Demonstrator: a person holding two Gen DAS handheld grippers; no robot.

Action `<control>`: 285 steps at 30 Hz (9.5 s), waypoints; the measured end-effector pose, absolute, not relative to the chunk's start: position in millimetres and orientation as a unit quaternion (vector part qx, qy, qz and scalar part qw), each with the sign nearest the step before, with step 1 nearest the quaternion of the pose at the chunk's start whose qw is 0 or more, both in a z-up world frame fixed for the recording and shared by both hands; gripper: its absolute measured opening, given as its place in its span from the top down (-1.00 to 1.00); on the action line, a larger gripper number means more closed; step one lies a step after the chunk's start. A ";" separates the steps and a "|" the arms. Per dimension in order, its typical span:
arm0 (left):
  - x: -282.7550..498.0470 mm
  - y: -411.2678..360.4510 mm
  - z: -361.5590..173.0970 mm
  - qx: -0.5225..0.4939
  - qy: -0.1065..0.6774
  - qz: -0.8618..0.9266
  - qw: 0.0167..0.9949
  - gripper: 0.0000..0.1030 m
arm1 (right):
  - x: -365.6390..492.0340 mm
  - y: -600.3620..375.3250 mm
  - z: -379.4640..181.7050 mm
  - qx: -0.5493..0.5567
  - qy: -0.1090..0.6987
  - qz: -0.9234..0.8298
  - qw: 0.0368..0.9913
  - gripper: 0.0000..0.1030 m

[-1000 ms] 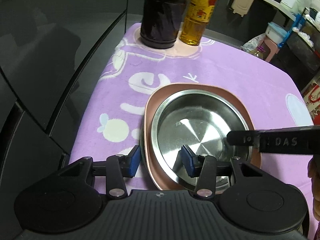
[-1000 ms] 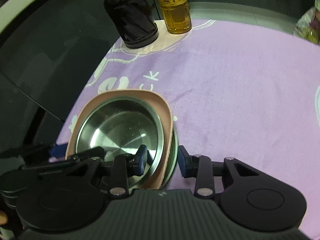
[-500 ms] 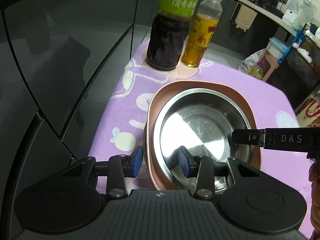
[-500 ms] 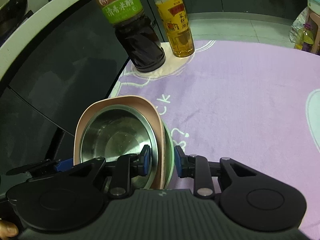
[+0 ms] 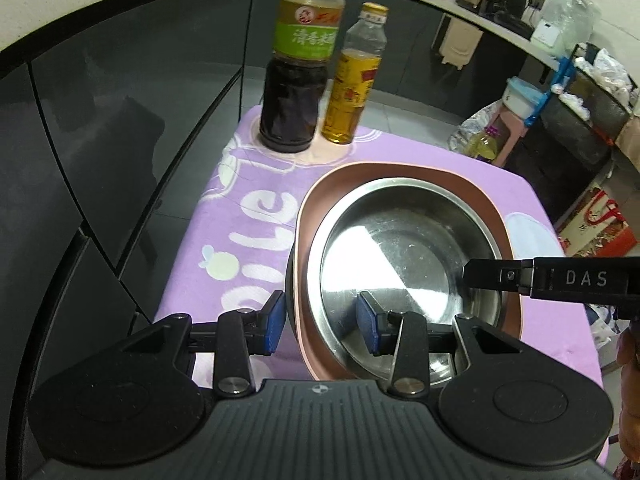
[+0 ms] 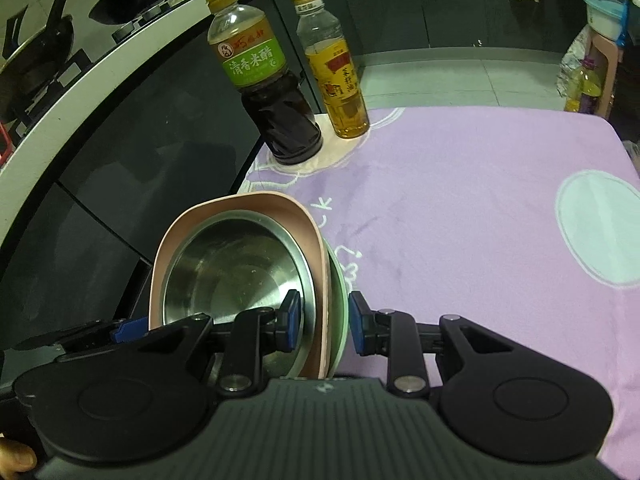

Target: Organize plates and bowls

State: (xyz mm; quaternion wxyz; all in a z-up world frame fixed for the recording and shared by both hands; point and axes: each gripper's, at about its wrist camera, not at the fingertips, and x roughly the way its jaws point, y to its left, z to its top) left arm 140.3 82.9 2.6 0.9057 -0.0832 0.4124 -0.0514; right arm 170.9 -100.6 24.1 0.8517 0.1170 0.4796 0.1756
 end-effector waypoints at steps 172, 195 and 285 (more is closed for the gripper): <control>297.9 -5.4 -59.2 -0.133 0.413 -0.152 0.888 -0.07 | 274.1 -217.6 -51.2 0.220 0.468 0.083 0.852 0.30; 259.3 1.7 -29.2 -0.100 0.324 -0.136 0.931 -0.05 | 272.4 -221.0 -58.5 0.216 0.446 0.090 0.864 0.30; 17.0 3.3 -14.3 0.002 0.279 -0.046 0.959 -0.06 | 6.4 -159.2 5.9 0.098 0.276 0.024 0.956 0.29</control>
